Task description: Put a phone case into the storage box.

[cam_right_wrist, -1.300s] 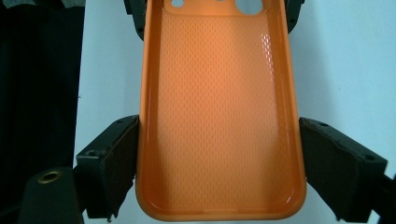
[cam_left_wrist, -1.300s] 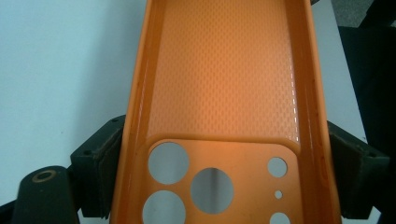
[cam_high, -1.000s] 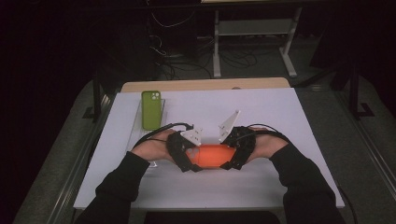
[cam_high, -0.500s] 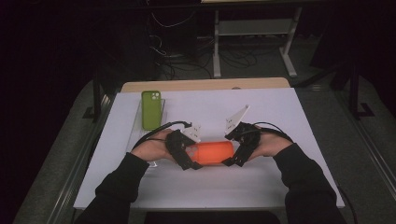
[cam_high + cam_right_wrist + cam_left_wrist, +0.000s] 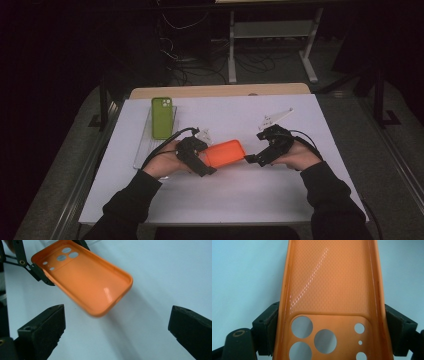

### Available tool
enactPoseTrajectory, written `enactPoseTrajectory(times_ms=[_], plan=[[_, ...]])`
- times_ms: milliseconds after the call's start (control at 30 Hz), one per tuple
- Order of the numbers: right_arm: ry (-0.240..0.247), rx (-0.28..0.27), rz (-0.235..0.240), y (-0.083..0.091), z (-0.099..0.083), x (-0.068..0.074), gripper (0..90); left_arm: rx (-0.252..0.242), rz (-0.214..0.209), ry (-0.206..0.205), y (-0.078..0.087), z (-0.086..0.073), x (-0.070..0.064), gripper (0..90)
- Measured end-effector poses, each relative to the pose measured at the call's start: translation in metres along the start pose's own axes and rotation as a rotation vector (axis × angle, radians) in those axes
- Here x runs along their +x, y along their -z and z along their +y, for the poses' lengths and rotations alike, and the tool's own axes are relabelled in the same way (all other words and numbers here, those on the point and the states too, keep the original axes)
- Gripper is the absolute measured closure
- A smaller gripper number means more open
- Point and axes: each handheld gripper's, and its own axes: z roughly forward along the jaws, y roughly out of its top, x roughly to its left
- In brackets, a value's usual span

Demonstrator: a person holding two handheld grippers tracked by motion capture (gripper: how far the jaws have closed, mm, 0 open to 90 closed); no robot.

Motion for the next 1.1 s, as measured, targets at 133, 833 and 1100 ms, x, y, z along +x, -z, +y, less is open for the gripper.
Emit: enactPoseTrajectory(times_ms=[133,833,1100], plan=[[-0.058,-0.046,-0.065,-0.002,-0.014,0.002,0.4,0.009,0.042,0.044,-0.001,0.000,0.001,16.3],[0.015,-0.160,-0.292,-0.017,-0.040,0.022,0.3,0.007,0.060,0.111,0.002,-0.003,0.005,16.2],[0.126,-0.132,-0.373,-0.020,-0.040,0.030,0.3,0.014,0.061,0.109,0.001,-0.003,0.005,16.2]])
